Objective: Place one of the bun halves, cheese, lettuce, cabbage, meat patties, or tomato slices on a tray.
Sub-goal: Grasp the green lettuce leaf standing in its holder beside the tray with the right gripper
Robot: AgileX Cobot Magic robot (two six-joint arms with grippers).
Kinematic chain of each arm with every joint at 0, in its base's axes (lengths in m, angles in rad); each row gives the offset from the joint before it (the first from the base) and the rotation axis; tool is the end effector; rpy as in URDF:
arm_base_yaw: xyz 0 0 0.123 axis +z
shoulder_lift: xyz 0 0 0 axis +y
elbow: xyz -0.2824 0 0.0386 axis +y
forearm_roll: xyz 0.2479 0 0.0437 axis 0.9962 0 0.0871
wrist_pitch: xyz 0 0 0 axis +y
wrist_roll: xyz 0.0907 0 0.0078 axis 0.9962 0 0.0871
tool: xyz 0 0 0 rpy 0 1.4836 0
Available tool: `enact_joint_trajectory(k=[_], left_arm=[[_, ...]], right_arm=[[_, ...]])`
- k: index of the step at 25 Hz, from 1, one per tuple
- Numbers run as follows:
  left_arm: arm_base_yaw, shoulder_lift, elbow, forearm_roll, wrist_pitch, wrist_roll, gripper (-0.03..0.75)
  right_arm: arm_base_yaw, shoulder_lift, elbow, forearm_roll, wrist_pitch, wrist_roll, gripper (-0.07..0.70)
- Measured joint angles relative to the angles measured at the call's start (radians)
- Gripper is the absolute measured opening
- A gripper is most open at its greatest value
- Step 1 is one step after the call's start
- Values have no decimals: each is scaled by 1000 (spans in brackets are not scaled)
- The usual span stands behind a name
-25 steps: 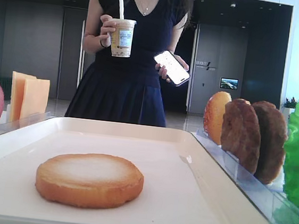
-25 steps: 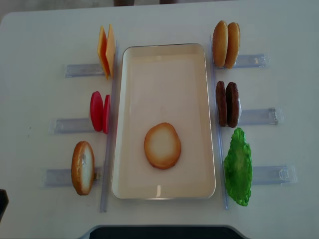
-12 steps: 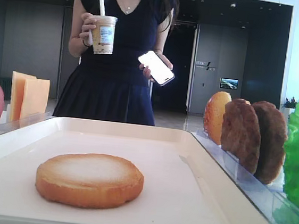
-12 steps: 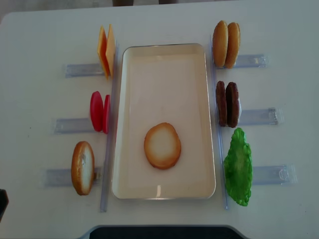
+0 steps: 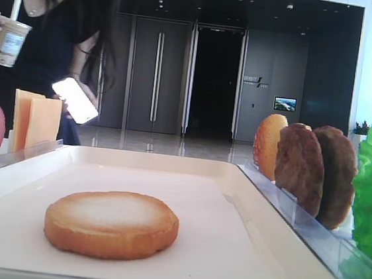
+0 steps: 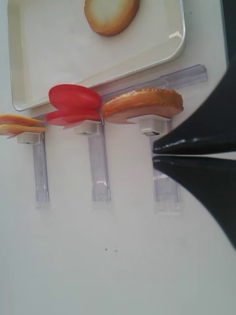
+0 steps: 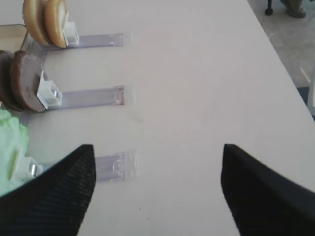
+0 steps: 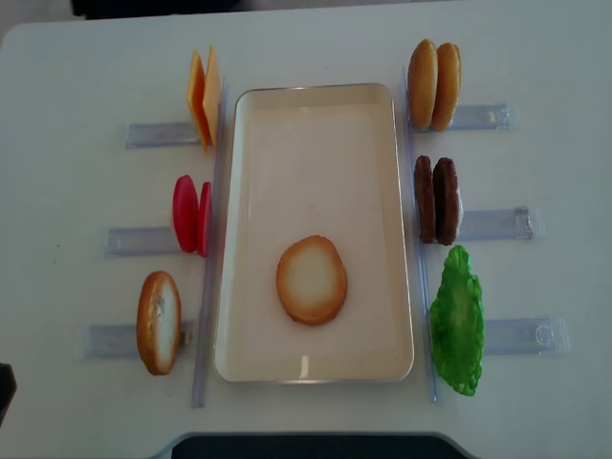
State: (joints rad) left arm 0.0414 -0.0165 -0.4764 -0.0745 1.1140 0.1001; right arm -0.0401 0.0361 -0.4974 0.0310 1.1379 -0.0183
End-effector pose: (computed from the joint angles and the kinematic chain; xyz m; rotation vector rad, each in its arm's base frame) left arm -0.0069 -0.0064 0.2665 0.0672 2.1012 -0.0050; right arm -0.0026 0.0027 0.2706 0.0213 2.1596 0.0042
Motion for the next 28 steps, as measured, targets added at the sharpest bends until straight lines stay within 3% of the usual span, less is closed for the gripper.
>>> enact_joint_trajectory(k=[4,12,19,28], left_arm=[[0,0,0,0,0,0,-7],[0,0,0,0,0,0,-7],[0,0,0,0,0,0,-7],[0,0,0,0,0,0,-7]], right_arm=[[0,167,-15,0,0,10,534],[0,551,-159,-18,25,104,534],[0,821,-263,-51,76,160,534],[0,881,-271,-43,83,161,534]])
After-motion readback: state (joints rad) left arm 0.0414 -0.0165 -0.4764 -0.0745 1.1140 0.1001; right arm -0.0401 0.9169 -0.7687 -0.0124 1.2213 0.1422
